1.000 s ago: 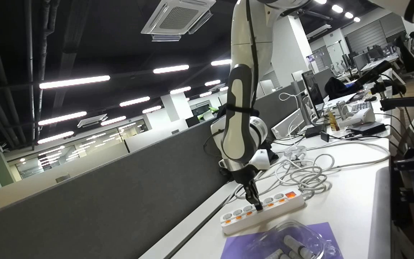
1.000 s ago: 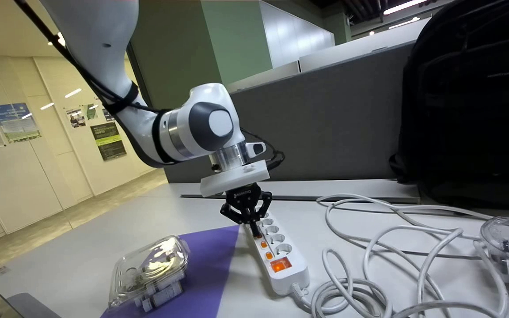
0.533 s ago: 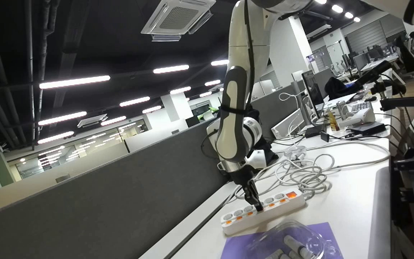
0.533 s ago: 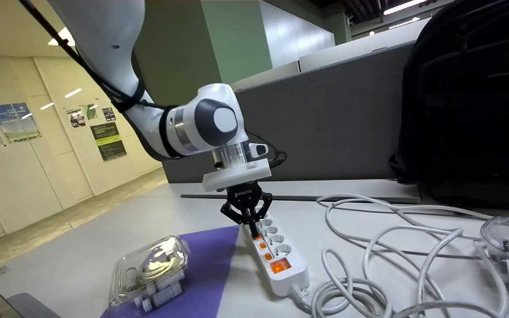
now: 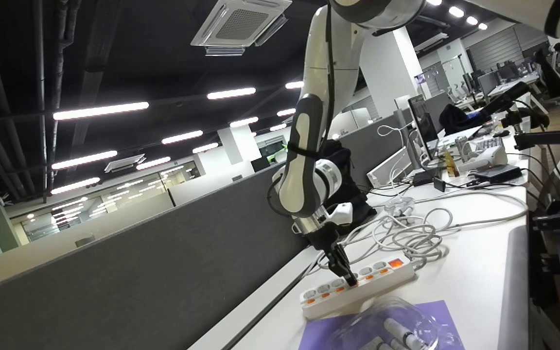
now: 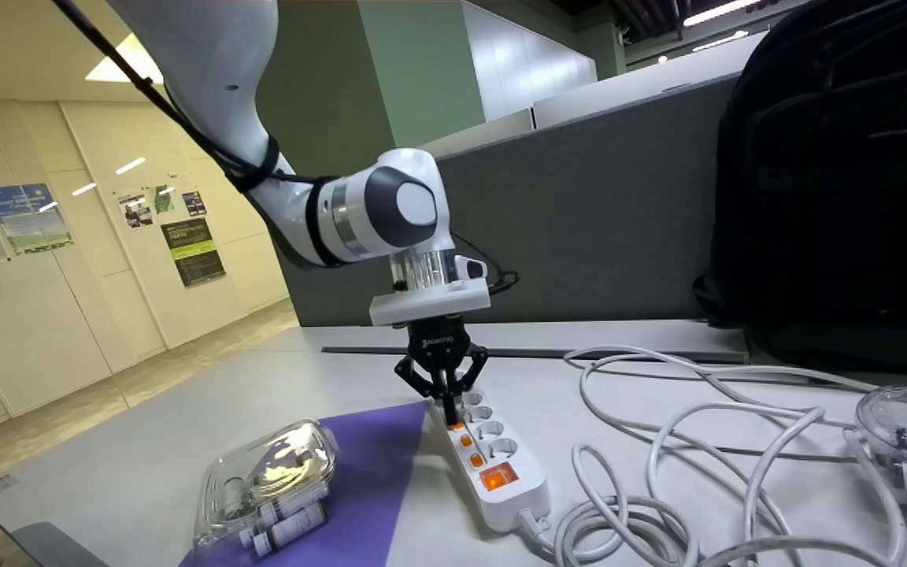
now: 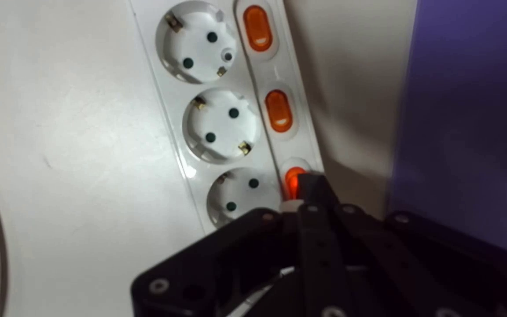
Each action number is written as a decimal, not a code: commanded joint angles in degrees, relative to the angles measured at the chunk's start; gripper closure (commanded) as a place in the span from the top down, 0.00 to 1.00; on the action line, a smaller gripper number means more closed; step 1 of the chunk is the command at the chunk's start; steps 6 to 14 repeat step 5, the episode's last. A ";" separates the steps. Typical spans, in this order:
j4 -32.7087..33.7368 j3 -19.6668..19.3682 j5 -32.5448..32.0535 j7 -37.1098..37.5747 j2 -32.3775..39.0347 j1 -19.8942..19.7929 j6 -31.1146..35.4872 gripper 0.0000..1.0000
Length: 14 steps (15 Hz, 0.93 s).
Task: Press the third switch from the right on the extension cord
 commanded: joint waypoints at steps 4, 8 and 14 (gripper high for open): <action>-1.75 1.51 1.87 1.23 -2.11 0.42 -0.19 0.00; -2.67 1.81 1.88 1.29 -3.16 0.62 0.40 0.00; -2.67 1.81 1.88 1.29 -3.16 0.62 0.40 0.00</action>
